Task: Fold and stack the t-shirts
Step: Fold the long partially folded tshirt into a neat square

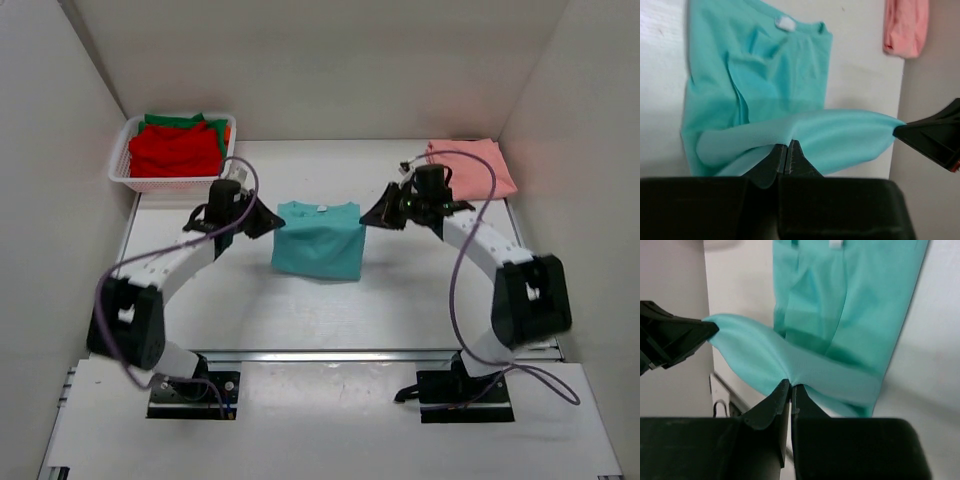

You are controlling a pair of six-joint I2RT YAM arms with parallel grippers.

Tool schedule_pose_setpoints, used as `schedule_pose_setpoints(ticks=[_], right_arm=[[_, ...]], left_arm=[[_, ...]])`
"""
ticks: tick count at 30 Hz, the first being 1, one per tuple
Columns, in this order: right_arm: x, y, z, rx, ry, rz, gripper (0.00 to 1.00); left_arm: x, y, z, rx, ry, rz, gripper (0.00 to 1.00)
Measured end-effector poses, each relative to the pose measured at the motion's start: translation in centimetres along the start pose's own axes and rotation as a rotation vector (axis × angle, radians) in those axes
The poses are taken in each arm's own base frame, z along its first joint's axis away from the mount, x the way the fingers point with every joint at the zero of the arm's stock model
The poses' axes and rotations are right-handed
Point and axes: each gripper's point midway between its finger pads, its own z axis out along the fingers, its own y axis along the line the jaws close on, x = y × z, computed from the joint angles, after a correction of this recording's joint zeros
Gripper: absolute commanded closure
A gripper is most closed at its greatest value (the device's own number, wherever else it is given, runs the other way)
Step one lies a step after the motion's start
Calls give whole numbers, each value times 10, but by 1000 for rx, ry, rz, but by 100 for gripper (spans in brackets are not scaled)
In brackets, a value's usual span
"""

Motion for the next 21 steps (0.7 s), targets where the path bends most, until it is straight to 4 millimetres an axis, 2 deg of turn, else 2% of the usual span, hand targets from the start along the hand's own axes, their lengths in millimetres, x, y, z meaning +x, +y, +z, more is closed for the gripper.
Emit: schedule_pose_setpoints(ticks=[1, 2, 3, 4, 5, 6, 8, 9, 11, 13, 15, 21], right_arm=[[-15, -3, 12, -1, 3, -1, 98], [-33, -7, 24, -1, -1, -6, 92], [-49, -13, 36, 3, -7, -10, 74], [-68, -20, 51, 12, -8, -11, 48], [-89, -27, 65, 17, -25, -19, 44], [-110, -36, 79, 29, -43, -41, 40], [-135, -52, 98, 60, -55, -66, 28], [-144, -60, 103, 78, -64, -79, 26], [-148, -73, 105, 111, -66, -93, 25], [-141, -83, 101, 136, -52, -97, 24], [-128, -91, 98, 153, -30, -97, 24], [-62, -118, 103, 210, 95, -57, 23]], left_arm=[[-11, 4, 15, -13, -3, -4, 98], [-22, 9, 32, -29, -4, -13, 77], [-34, 14, 48, -43, -10, -12, 71], [-47, 19, 65, -56, -11, -27, 61], [-61, 24, 83, -66, -21, -35, 34], [-73, 30, 97, -69, -35, -43, 2], [-89, 43, 113, -69, -61, -77, 2], [-93, 52, 115, -79, -71, -96, 1], [-97, 64, 113, -92, -88, -113, 2], [-99, 69, 105, -99, -107, -115, 1], [-94, 64, 99, -86, -111, -98, 1], [-66, 32, 92, 4, -75, -39, 1]])
